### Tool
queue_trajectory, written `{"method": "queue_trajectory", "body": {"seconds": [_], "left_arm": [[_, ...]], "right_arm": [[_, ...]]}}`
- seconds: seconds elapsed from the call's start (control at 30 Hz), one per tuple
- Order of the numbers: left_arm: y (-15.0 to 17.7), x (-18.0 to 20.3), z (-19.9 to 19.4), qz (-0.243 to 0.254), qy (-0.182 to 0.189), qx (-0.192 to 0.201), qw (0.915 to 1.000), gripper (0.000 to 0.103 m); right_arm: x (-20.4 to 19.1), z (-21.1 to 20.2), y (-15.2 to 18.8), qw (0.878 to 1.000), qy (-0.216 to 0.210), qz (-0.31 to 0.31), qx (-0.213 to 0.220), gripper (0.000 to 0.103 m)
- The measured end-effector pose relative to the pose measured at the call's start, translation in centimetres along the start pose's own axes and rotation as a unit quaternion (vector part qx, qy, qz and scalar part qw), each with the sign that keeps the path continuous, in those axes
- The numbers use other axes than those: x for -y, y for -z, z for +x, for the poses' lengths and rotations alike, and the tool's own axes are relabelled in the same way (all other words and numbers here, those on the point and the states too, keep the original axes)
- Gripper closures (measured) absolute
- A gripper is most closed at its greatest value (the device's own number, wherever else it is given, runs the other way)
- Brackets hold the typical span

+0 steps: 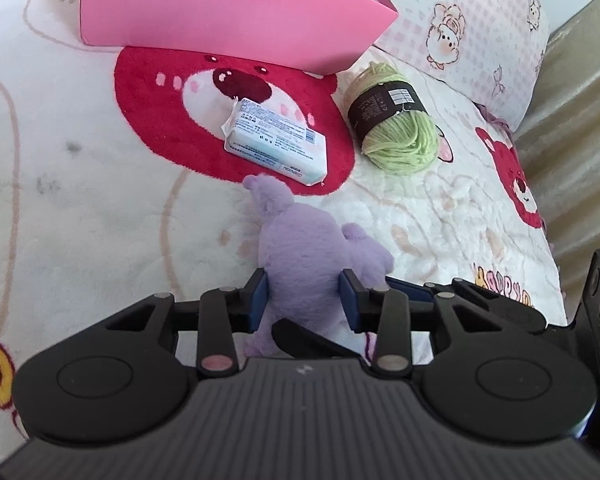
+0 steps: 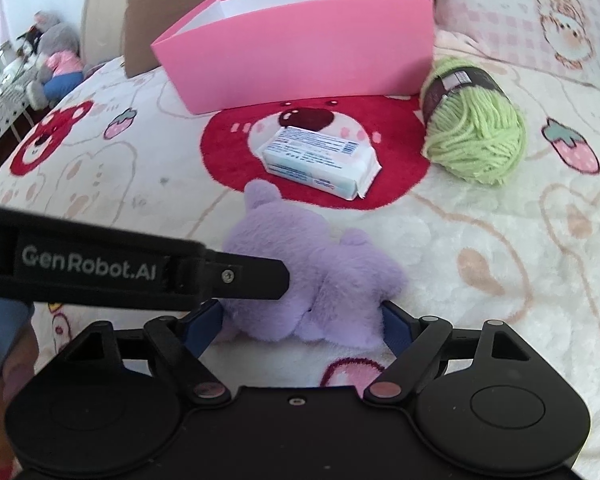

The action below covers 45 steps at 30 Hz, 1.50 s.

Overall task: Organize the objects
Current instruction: 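Lift the plush toy with the left gripper and carry it over the pink box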

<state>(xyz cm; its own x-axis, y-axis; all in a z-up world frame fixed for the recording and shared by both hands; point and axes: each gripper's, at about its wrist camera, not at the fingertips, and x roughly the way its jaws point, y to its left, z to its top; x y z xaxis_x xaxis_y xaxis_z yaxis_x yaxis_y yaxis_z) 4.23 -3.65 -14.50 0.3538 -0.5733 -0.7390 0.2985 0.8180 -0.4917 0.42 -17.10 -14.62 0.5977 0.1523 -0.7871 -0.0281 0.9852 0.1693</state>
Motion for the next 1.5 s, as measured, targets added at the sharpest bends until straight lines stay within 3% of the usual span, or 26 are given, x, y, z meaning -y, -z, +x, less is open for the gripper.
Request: {"method": "queue_trajectory", "body": {"seconds": [0.2, 0.83, 1.0, 1.27, 1.5], "left_arm": [[-0.1, 0.8, -0.7, -0.005, 0.001, -0.011, 0.9999, 0.064], [-0.9, 3.1, -4.8, 0.002, 0.008, 0.008, 0.9999, 0.063], [-1.1, 3.2, -6.8, -0.009, 0.033, 0.034, 0.9988, 0.063], [-2.1, 4.9, -9.8, 0.004, 0.02, 0.076, 0.9969, 0.062], [-3.5, 4.6, -12.1, -0.014, 0.022, 0.081, 0.9963, 0.061]], "right_arm": [[-0.7, -1.0, -0.3, 0.999, 0.012, -0.031, -0.001, 0.016], [-1.0, -5.2, -2.6, 0.998, -0.009, -0.062, 0.021, 0.016], [-1.2, -7.1, -3.7, 0.996, -0.012, -0.078, 0.036, 0.017], [-2.5, -9.4, -6.1, 0.993, -0.017, -0.108, 0.052, 0.017], [-3.6, -10.9, -8.1, 0.99, -0.034, -0.126, 0.05, 0.017]]}}
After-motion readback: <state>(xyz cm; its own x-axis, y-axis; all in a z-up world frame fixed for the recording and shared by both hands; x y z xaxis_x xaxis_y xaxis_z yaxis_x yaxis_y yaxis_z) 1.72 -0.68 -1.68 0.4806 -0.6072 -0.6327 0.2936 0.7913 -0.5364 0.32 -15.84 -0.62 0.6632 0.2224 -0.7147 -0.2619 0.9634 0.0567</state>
